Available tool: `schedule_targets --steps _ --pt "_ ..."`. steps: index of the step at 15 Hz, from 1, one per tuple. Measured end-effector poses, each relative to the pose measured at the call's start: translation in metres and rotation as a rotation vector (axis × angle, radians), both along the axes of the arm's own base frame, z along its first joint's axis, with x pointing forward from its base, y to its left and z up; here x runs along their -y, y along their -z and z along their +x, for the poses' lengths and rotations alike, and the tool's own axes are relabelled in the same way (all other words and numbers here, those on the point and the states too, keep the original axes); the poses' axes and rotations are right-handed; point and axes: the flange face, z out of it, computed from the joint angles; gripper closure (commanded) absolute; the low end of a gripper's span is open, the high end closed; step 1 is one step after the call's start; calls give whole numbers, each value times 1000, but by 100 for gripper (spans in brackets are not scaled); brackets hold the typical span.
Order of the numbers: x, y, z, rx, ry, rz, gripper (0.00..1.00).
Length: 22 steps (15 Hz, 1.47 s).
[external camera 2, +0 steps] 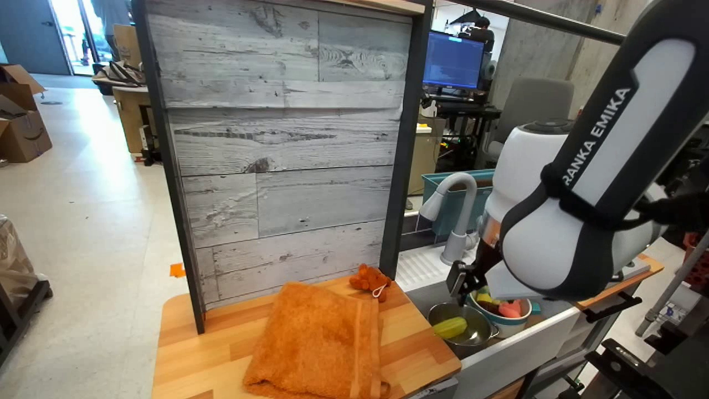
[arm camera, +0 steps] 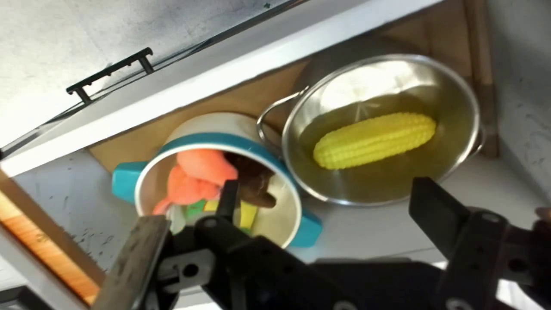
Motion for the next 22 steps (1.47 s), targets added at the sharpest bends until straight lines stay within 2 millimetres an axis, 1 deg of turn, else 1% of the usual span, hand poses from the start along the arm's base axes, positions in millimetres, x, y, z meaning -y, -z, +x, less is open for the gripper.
schedule_targets --steps 1,2,3,5,6,8,9,11,17,19,22 --pt "14 -8 3 9 33 -12 5" --pt "31 -14 6 15 75 -28 6" --pt "49 -17 8 11 117 -46 21" --pt "82 -17 8 -15 194 -79 23" --pt "94 -14 7 -38 225 -90 14" --pt "106 -4 7 -69 269 -96 4" --pt "108 2 8 -71 282 -92 0" --pt "106 12 13 -60 299 -79 0" --pt "80 41 26 -27 293 -47 0" --pt "75 51 28 -28 288 -45 0" --pt "75 56 29 -27 286 -47 0"
